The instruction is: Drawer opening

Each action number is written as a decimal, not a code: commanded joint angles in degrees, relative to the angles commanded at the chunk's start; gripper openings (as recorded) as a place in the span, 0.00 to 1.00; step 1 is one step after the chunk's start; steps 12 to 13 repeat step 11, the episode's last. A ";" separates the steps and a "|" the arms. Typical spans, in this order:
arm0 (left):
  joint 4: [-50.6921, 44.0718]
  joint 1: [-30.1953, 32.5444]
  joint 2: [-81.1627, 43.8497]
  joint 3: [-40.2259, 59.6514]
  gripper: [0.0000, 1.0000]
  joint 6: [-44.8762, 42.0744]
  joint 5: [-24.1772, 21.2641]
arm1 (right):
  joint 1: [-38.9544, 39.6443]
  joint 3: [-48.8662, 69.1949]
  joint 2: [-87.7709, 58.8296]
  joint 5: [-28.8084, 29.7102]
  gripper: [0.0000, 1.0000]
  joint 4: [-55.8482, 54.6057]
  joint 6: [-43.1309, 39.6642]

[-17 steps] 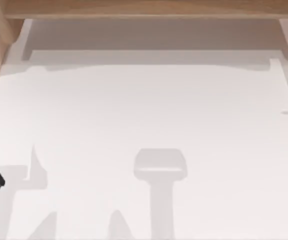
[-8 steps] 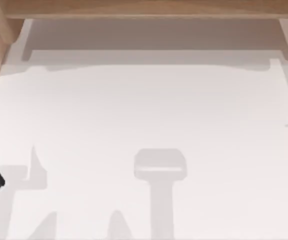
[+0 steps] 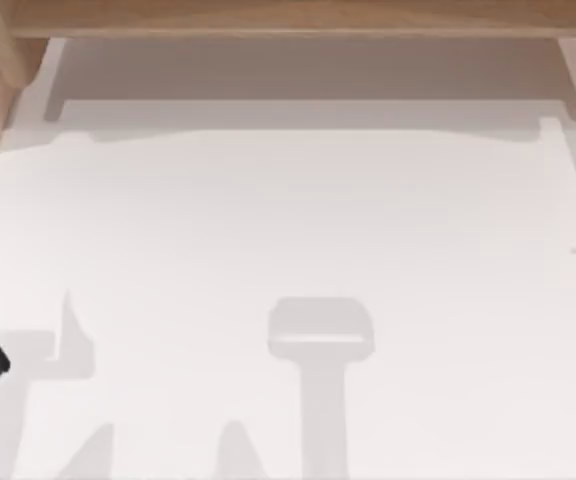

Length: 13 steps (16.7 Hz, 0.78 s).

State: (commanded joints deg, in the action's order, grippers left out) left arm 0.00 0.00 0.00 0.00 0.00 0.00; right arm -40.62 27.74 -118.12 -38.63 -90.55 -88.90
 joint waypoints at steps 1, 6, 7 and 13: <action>0.00 0.00 0.00 0.00 1.00 0.00 0.00 | 0.00 0.00 0.00 0.00 0.68 0.00 0.00; 0.00 0.00 0.00 0.00 1.00 0.00 0.00 | 0.00 0.00 0.00 0.00 1.00 0.00 0.00; 0.00 0.00 0.00 0.00 1.00 0.00 0.00 | 0.00 0.00 0.00 0.00 1.00 0.00 0.00; 0.00 0.00 0.00 0.00 1.00 0.00 0.00 | 0.00 0.00 0.00 0.00 1.00 0.00 0.00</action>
